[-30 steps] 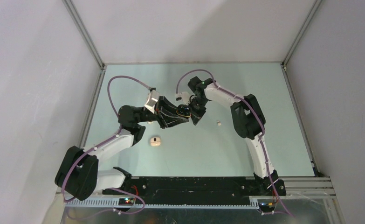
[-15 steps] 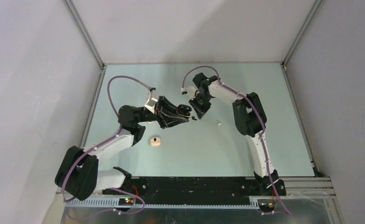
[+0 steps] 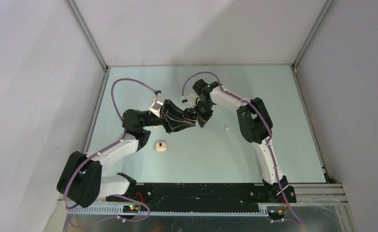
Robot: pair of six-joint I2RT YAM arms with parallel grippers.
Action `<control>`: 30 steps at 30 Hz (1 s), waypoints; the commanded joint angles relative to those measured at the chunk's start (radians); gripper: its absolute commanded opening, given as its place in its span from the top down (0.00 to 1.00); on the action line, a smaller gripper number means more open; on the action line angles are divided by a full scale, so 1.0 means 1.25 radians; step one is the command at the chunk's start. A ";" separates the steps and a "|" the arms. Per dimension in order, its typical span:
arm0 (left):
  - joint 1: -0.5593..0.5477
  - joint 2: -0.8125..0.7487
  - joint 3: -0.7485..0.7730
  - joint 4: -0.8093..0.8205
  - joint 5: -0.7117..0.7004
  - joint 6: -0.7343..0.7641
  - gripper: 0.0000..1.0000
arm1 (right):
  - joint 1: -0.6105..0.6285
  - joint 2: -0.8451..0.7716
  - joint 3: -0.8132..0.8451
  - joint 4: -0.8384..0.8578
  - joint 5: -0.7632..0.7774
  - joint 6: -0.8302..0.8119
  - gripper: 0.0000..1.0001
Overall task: Insert the wireless bluetooth earbuds into the charging case
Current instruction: Pick up the left earbud from the center of the board.
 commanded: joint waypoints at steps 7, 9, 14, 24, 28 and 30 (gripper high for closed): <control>-0.004 -0.016 0.023 0.038 -0.001 -0.008 0.98 | 0.034 0.019 0.008 0.007 -0.021 0.009 0.80; -0.004 -0.016 0.023 0.040 -0.002 -0.009 0.98 | 0.034 0.017 0.011 0.010 -0.043 0.011 0.79; -0.004 -0.013 0.024 0.041 -0.002 -0.009 0.98 | 0.038 0.008 0.016 0.032 -0.072 0.020 0.78; -0.004 -0.019 0.024 0.041 0.001 -0.011 0.98 | 0.020 -0.097 0.053 -0.036 -0.099 -0.064 0.59; -0.004 -0.019 0.024 0.041 0.001 -0.011 0.98 | -0.025 -0.119 0.084 -0.045 -0.108 -0.129 0.46; -0.004 -0.020 0.023 0.041 0.000 -0.011 0.98 | -0.050 -0.109 0.103 -0.057 -0.116 -0.173 0.36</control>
